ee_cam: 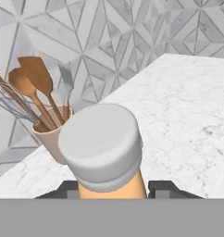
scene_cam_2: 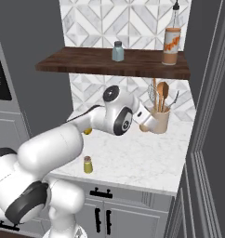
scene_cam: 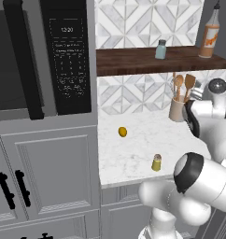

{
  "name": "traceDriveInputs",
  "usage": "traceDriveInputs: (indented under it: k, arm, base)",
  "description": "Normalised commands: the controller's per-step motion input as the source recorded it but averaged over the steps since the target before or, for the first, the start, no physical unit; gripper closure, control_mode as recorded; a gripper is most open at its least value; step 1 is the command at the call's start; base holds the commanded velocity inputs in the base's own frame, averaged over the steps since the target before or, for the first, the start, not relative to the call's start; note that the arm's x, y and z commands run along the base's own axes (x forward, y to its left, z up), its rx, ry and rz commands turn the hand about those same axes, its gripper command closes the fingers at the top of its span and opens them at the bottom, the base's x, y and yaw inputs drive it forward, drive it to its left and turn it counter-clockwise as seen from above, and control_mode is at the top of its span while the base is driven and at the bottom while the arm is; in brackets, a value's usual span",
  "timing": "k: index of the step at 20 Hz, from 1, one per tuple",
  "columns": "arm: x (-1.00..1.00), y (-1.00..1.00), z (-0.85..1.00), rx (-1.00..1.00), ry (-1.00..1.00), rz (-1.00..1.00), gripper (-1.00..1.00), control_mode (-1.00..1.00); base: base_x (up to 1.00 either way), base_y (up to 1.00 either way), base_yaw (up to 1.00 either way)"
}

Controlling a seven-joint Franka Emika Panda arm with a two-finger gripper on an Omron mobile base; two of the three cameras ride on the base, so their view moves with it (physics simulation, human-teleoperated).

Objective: Put the shaker and condiment bottle from the counter next to their counterparts in the cabinet.

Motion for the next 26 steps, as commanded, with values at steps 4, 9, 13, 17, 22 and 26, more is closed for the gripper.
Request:
traceDriveInputs:
  k: [4,9,13,17,22,26]
  arm:
    - [-0.01,0.0,0.51,0.0,-0.03,0.0,1.0,-1.0]
    - [-0.12,0.0,0.45,0.0,-0.04,0.0,1.0,-1.0]
    - [-0.13,0.0,0.34,0.0,-0.05,0.0,1.0,-1.0]
    - [-0.13,0.0,0.44,0.0,-0.04,0.0,1.0,-1.0]
    - [-0.12,0.01,0.53,0.0,-0.06,0.0,1.0,-1.0]
    - [-0.16,0.06,0.45,-0.01,0.0,0.0,1.0,-1.0]
  base:
    - [0.0,0.0,0.0]
    - [0.0,0.0,0.0]
    - [0.0,0.0,0.0]
    - [0.0,0.0,0.0]
    - [0.0,0.0,0.0]
    - [0.0,0.0,0.0]
